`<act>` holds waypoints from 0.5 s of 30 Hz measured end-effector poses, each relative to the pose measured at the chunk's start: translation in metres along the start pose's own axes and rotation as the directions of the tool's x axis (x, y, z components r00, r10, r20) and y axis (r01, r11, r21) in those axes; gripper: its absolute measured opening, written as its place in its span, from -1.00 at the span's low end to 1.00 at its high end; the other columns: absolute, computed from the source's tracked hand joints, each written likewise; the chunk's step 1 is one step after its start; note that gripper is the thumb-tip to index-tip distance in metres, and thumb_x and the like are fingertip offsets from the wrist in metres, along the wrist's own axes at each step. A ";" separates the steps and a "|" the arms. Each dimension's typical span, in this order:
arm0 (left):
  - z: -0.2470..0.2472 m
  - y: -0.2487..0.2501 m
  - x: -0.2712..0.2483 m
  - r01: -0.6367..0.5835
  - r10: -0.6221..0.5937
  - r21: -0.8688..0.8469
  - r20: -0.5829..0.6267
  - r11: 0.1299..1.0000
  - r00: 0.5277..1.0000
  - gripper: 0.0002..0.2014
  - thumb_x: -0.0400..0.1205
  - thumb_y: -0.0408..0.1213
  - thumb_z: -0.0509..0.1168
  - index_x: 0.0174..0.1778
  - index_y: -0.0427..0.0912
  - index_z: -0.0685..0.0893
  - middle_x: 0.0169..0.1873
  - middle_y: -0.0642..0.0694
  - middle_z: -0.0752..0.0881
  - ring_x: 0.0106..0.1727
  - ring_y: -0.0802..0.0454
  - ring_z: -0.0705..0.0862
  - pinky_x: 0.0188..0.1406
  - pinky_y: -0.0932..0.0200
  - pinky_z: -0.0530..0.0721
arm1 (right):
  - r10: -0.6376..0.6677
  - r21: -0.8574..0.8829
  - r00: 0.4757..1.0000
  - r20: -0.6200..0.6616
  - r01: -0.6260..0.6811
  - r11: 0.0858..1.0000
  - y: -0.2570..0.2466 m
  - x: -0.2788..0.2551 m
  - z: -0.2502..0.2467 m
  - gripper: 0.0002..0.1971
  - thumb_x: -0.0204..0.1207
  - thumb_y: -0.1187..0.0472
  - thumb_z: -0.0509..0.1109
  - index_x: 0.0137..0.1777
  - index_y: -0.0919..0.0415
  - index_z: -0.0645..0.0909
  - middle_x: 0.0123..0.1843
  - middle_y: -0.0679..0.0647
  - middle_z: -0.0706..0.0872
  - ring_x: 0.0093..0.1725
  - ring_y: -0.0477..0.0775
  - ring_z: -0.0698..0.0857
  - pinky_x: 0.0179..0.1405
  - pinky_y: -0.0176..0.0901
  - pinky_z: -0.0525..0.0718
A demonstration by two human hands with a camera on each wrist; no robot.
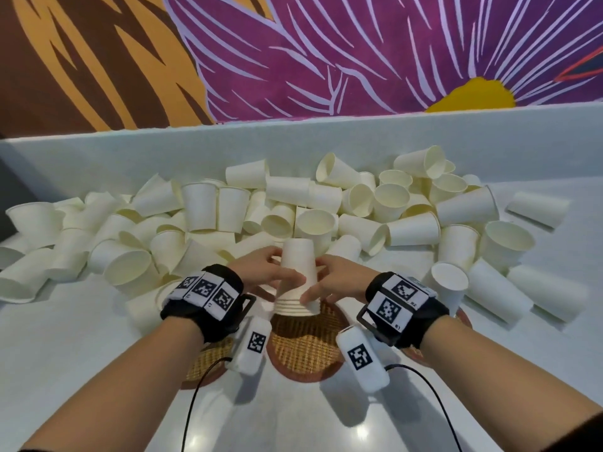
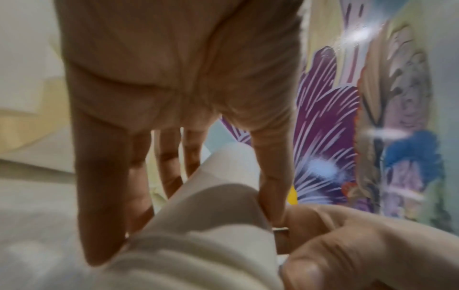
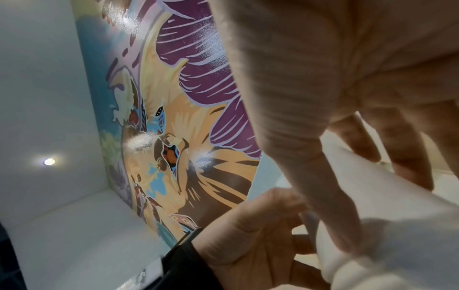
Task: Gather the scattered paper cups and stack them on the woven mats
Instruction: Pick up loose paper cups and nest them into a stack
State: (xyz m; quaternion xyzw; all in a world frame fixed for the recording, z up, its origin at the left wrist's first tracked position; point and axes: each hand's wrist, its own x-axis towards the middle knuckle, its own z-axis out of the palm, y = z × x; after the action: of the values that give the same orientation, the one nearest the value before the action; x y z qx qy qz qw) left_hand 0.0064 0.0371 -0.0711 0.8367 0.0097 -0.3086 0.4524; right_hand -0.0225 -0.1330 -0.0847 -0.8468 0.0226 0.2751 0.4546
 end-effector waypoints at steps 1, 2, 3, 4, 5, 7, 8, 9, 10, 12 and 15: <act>0.001 -0.001 -0.004 -0.050 0.049 0.052 0.013 0.997 0.999 -0.30 0.37 -0.26 0.56 0.41 -0.04 0.42 0.12 -0.02 0.64 0.10 -0.01 0.67 0.01 -0.02 0.77 | -0.028 0.003 1.000 0.004 0.028 1.000 0.001 -0.007 -0.001 -0.24 0.30 0.23 0.60 0.49 0.16 0.36 0.30 0.10 0.61 0.23 0.11 0.64 0.20 -0.03 0.69; 0.003 -0.003 -0.007 -0.093 0.091 0.104 0.027 0.990 0.995 -0.25 0.32 -0.27 0.59 0.41 0.00 0.44 0.17 0.01 0.63 0.13 0.01 0.66 0.02 -0.02 0.78 | -0.061 -0.014 0.998 0.005 0.061 0.998 0.003 -0.012 0.000 -0.23 0.28 0.26 0.61 0.49 0.16 0.36 0.28 0.05 0.59 0.25 0.08 0.61 0.21 -0.05 0.68; 0.007 -0.005 -0.011 -0.135 0.129 0.152 0.046 0.979 0.991 -0.23 0.28 -0.27 0.60 0.40 0.04 0.45 0.19 0.04 0.62 0.14 0.03 0.65 0.04 -0.02 0.77 | -0.093 -0.038 0.996 0.000 0.093 0.995 0.005 -0.016 0.000 -0.23 0.26 0.28 0.62 0.47 0.16 0.37 0.24 0.01 0.58 0.26 0.06 0.58 0.23 -0.06 0.64; 0.012 -0.008 -0.014 -0.167 0.158 0.193 0.061 0.967 0.985 -0.23 0.26 -0.28 0.62 0.37 0.08 0.45 0.19 0.07 0.62 0.14 0.05 0.64 0.05 0.00 0.76 | -0.122 -0.062 0.992 -0.006 0.122 0.991 0.008 -0.017 0.002 -0.24 0.24 0.30 0.63 0.44 0.16 0.39 0.21 -0.03 0.57 0.25 0.02 0.56 0.25 -0.08 0.60; 0.017 -0.014 -0.014 -0.202 0.192 0.223 0.067 0.954 0.979 -0.23 0.23 -0.30 0.63 0.33 0.10 0.46 0.18 0.09 0.63 0.13 0.08 0.63 0.06 0.05 0.73 | -0.139 -0.091 0.990 -0.012 0.137 0.986 0.011 -0.018 0.004 -0.24 0.20 0.31 0.64 0.41 0.15 0.41 0.21 -0.04 0.58 0.25 0.00 0.55 0.28 -0.10 0.56; 0.026 -0.024 -0.012 -0.272 0.268 0.235 0.049 0.933 0.962 -0.22 0.17 -0.36 0.65 0.28 0.10 0.50 0.16 0.09 0.67 0.15 0.08 0.62 0.07 0.18 0.65 | -0.132 -0.139 0.991 -0.029 0.127 0.982 0.017 -0.015 0.009 -0.20 0.13 0.28 0.67 0.41 0.12 0.45 0.28 -0.02 0.61 0.27 0.04 0.57 0.34 -0.01 0.56; 0.029 -0.028 -0.011 -0.300 0.300 0.231 0.035 0.926 0.953 -0.22 0.15 -0.41 0.64 0.25 0.10 0.52 0.15 0.08 0.67 0.17 0.08 0.61 0.04 0.25 0.60 | -0.122 -0.155 0.992 -0.041 0.115 0.981 0.020 -0.014 0.011 -0.20 0.11 0.26 0.66 0.40 0.10 0.46 0.29 0.00 0.62 0.27 0.07 0.59 0.34 0.05 0.58; 0.031 -0.031 -0.010 -0.321 0.325 0.232 0.022 0.918 0.946 -0.22 0.14 -0.45 0.64 0.23 0.10 0.51 0.14 0.09 0.67 0.18 0.08 0.60 0.00 0.32 0.56 | -0.115 -0.176 0.992 -0.053 0.104 0.979 0.023 -0.013 0.013 -0.22 0.12 0.26 0.65 0.39 0.09 0.46 0.28 0.02 0.63 0.26 0.09 0.60 0.32 0.07 0.59; 0.033 -0.032 -0.010 -0.325 0.331 0.233 0.013 0.916 0.943 -0.22 0.14 -0.47 0.63 0.22 0.10 0.50 0.14 0.10 0.66 0.18 0.09 0.58 -0.03 0.39 0.52 | -0.107 -0.196 0.992 -0.062 0.093 0.976 0.026 -0.013 0.014 -0.25 0.14 0.27 0.64 0.38 0.10 0.46 0.27 0.04 0.63 0.25 0.09 0.61 0.31 0.06 0.60; 0.034 -0.031 -0.011 -0.318 0.326 0.262 0.013 0.911 0.945 -0.20 0.17 -0.50 0.62 0.27 0.07 0.48 0.10 0.16 0.62 0.15 0.15 0.55 -0.08 0.48 0.47 | -0.102 -0.216 0.992 -0.067 0.086 0.973 0.029 -0.013 0.015 -0.28 0.18 0.29 0.62 0.37 0.10 0.47 0.26 0.05 0.63 0.24 0.09 0.61 0.29 0.04 0.61; 0.027 -0.026 -0.008 -0.259 0.246 0.438 0.086 0.861 0.965 -0.21 0.28 -0.52 0.55 0.41 -0.04 0.44 0.20 0.05 0.62 0.19 0.05 0.56 0.10 0.23 0.57 | -0.097 -0.277 0.994 -0.053 0.079 0.958 0.025 -0.012 0.006 -0.38 0.27 0.36 0.56 0.36 0.15 0.49 0.22 0.04 0.63 0.17 0.05 0.61 0.15 -0.14 0.62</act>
State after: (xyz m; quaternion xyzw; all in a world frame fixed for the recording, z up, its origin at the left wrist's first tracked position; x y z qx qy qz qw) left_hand -0.0211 0.0338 -0.0973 0.9076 -0.1768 -0.2519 0.2854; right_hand -0.0431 -0.1457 -0.1006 -0.9105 -0.0384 0.2268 0.3437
